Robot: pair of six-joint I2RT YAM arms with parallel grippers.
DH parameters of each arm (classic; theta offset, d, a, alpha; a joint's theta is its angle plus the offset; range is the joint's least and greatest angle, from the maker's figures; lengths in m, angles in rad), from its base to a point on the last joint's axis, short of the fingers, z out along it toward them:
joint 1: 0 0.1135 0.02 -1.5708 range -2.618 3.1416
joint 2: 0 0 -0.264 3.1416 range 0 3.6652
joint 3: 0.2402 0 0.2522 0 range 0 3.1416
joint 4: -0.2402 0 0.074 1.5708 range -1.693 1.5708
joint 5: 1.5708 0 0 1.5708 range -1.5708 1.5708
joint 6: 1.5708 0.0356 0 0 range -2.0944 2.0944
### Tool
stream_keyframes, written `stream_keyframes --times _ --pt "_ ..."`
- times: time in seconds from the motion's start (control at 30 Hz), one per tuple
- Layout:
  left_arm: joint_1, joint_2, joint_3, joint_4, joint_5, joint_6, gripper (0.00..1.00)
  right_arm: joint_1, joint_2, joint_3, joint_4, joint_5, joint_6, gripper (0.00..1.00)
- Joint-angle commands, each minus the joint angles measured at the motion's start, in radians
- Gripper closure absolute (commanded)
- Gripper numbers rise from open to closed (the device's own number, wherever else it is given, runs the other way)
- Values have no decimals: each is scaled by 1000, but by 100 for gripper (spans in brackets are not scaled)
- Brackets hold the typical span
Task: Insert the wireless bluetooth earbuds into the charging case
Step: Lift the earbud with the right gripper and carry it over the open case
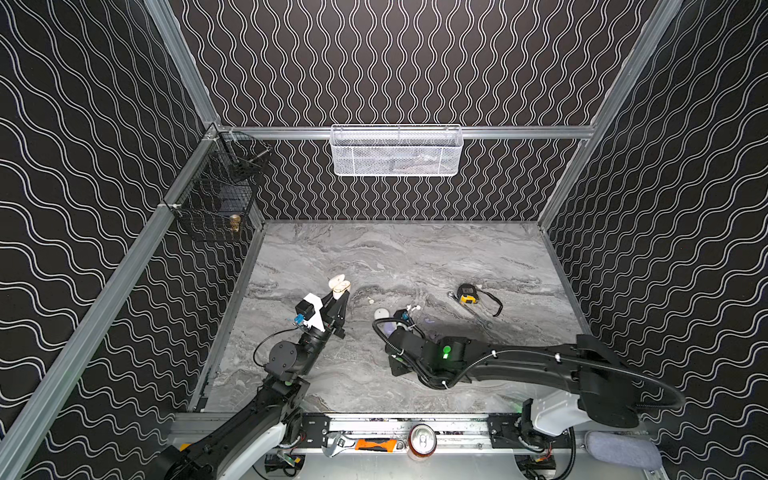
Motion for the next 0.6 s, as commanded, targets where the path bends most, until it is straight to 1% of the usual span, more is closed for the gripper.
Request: stream_keyframes --times 0.0,0.17,0.33,0.43,0.57 --pt "1 21 -8 156 73 6 100 1 -59 60 66 116 -62 86" --pt "1 36 -24 236 148 5 100 1 -166 76 212 190 -165 87" --pt "2 68 -34 343 201 -19 100 0 -235 121 322 200 -255 90" --pt "2 96 -41 419 236 -31 100 1 -266 132 400 218 -277 90" --pt "-1 123 -41 455 267 -32 100 1 -291 122 519 217 -296 90"
